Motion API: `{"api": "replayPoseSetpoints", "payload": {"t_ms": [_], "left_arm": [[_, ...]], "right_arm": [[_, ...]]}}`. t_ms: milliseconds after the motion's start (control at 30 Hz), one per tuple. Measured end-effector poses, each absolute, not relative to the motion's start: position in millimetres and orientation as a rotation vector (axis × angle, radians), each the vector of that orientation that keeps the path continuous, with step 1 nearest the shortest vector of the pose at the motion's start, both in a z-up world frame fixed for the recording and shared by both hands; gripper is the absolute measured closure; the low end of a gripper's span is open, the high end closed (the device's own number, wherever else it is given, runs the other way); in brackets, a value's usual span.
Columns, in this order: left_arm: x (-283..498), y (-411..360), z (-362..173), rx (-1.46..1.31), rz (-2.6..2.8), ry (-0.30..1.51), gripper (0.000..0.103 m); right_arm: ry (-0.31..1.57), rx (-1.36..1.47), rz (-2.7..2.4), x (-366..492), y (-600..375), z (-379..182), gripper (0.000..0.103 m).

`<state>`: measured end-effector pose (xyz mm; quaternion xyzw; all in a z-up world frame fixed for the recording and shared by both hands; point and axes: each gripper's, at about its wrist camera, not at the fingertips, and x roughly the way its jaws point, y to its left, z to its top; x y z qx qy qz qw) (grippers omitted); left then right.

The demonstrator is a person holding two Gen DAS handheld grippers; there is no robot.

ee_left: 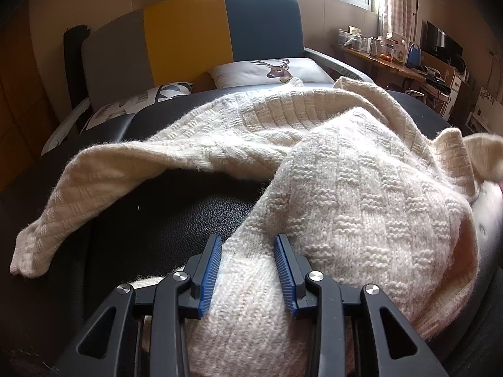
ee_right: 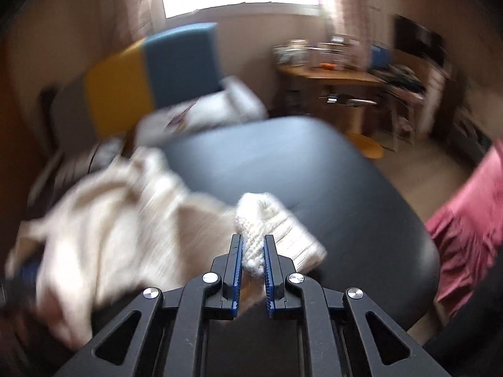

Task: Fold clothes

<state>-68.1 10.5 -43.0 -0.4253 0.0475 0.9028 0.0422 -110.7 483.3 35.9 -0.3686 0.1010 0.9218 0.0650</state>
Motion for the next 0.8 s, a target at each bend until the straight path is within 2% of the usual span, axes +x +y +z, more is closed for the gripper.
{"api": "replayPoseSetpoints", "payload": {"t_ms": [133, 233, 300, 433, 467, 500, 533, 567, 600, 667, 800], "left_arm": [[-67, 12, -42, -1.311, 2.759, 0.16, 0.068], [-66, 14, -42, -1.317, 2.766, 0.163, 0.068], [-67, 15, -42, -1.319, 2.772, 0.169, 0.068], [-66, 5, -31, -1.303, 2.775, 0.115, 0.068], [-65, -1, -26, -1.286, 2.79, 0.08, 0.068], [-65, -10, -22, -1.262, 2.813, 0.037, 0.068], [-64, -19, -17, -1.238, 2.837, -0.007, 0.068], [-64, -28, -17, -1.236, 2.843, -0.046, 0.068], [-65, -36, -17, -1.239, 2.845, -0.084, 0.068], [-70, -48, -26, -1.317, 2.797, -0.164, 0.068], [-64, -56, -39, -1.365, 2.69, -0.288, 0.068]], "right_arm": [[0.465, -1.088, 2.632, -144, 542, 25, 0.09], [0.557, -1.197, 2.515, -164, 571, -4, 0.086], [0.48, -1.298, 2.435, -171, 574, -23, 0.079], [0.274, -1.13, 2.526, -139, 526, 12, 0.072], [0.222, -1.08, 2.549, -130, 512, 22, 0.067], [0.17, -1.029, 2.57, -121, 499, 32, 0.05], [0.118, -0.978, 2.59, -113, 486, 42, 0.038], [0.066, -0.926, 2.608, -104, 473, 52, 0.019], [0.055, -0.927, 2.686, -95, 452, 60, 0.014], [0.042, -1.136, 2.911, -83, 389, 59, 0.014], [0.207, -1.669, 3.031, -71, 302, 12, 0.016]]}}
